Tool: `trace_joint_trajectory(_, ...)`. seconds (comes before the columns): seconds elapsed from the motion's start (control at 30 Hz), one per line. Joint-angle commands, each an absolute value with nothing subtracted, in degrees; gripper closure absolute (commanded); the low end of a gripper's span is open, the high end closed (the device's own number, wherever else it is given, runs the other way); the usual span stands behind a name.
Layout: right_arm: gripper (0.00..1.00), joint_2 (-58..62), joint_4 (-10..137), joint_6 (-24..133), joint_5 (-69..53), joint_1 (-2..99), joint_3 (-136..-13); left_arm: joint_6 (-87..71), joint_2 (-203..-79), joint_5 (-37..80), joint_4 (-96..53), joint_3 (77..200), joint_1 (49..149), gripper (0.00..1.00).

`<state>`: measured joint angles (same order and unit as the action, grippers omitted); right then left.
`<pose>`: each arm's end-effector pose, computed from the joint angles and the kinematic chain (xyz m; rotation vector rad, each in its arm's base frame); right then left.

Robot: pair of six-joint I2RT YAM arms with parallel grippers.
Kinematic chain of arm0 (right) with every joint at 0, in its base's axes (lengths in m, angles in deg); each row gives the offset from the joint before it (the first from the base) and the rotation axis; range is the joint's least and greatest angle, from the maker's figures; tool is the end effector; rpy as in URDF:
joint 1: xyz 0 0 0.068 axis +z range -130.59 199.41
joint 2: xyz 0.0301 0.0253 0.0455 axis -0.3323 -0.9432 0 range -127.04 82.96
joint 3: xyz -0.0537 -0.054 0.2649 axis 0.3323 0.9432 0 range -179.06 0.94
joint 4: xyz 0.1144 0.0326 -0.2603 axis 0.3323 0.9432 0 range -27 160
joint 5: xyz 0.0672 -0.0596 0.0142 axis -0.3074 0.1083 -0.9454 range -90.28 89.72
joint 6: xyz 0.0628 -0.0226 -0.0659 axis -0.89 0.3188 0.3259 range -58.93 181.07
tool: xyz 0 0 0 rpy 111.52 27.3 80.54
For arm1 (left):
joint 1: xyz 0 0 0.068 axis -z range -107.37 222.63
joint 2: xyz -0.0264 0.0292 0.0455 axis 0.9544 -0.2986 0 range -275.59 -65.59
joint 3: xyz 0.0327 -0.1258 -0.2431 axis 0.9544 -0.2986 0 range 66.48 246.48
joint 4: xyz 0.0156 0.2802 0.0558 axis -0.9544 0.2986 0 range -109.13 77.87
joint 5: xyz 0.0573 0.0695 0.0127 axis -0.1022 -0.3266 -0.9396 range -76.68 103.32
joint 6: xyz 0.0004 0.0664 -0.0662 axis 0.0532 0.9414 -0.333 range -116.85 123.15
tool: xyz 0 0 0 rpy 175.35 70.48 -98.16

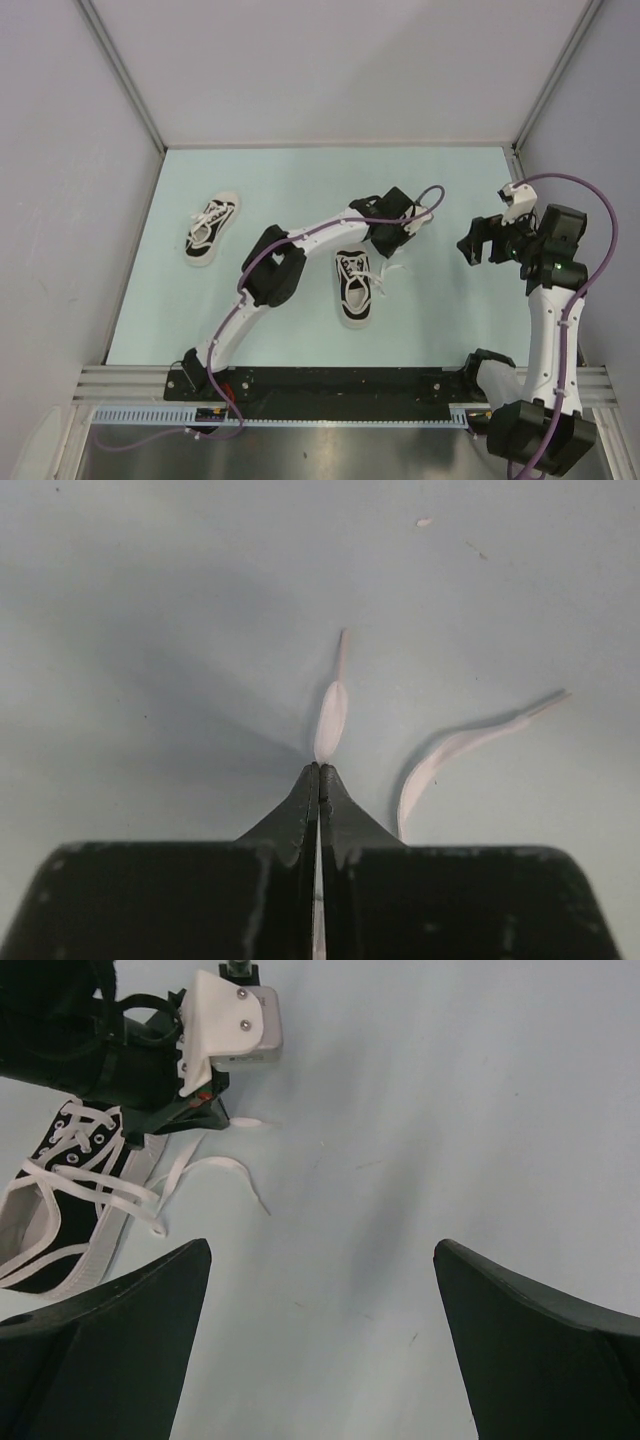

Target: Tie the shoes

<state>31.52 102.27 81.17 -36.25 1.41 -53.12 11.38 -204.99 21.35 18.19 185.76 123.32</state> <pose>0.2399 -0.0258 0.3095 -0.3737 2.0546 0.2944 0.3601 -0.4585 0.1173 1.3382 2.2596 -0.4495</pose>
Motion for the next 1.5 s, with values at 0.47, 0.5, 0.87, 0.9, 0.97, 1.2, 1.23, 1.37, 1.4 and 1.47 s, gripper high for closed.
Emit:
trace_joint_trajectory(0.47, 0.10, 13.90, 107.46, 96.04, -30.43, 19.22, -56.27, 9.04, -154.64, 45.74, 18.76, 169.15, 102.87, 1.00)
trace_joint_trajectory(0.5, 0.12, 12.75, 108.08, 98.84, -30.43, 20.88, -56.27, 8.87, -151.06, 46.01, 18.32, 165.31, 99.99, 1.00)
trace_joint_trajectory(0.87, 0.29, -7.29, 101.77, 106.17, -21.65, 32.05, -57.32, 9.66, -136.88, 48.03, 14.72, 143.84, 89.94, 1.00)
trace_joint_trajectory(0.9, 0.29, -8.87, 100.72, 105.46, -21.03, 32.50, -57.68, 9.05, -136.52, 48.29, 14.36, 142.95, 89.94, 1.00)
trace_joint_trajectory(0.97, 0.28, -10.19, 98.52, 104.50, -19.63, 33.46, -58.64, 8.51, -135.82, 48.30, 13.66, 140.93, 89.94, 1.00)
trace_joint_trajectory(1.2, 0.38, -18.18, 94.81, 103.09, -15.84, 37.86, -61.02, 6.93, -134.50, 50.76, 11.02, 138.02, 89.94, 1.00)
trace_joint_trajectory(1.23, 0.53, -19.16, 94.73, 102.91, -15.49, 37.95, -61.89, 6.76, -134.41, 50.32, 10.84, 138.20, 89.94, 1.00)
trace_joint_trajectory(1.37, 1.00, -20.40, 97.01, 102.73, -13.91, 37.16, -63.65, 7.37, -133.18, 49.26, 11.37, 139.42, 89.85, 1.00)
trace_joint_trajectory(1.4, 1.00, -19.70, 98.58, 102.73, -13.91, 36.73, -63.83, 7.54, -132.75, 49.09, 11.46, 139.25, 89.94, 1.00)
trace_joint_trajectory(1.47, 1.00, -15.41, 100.52, 102.30, -14.61, 34.62, -64.35, 7.81, -131.96, 48.74, 10.93, 138.29, 89.76, 1.00)
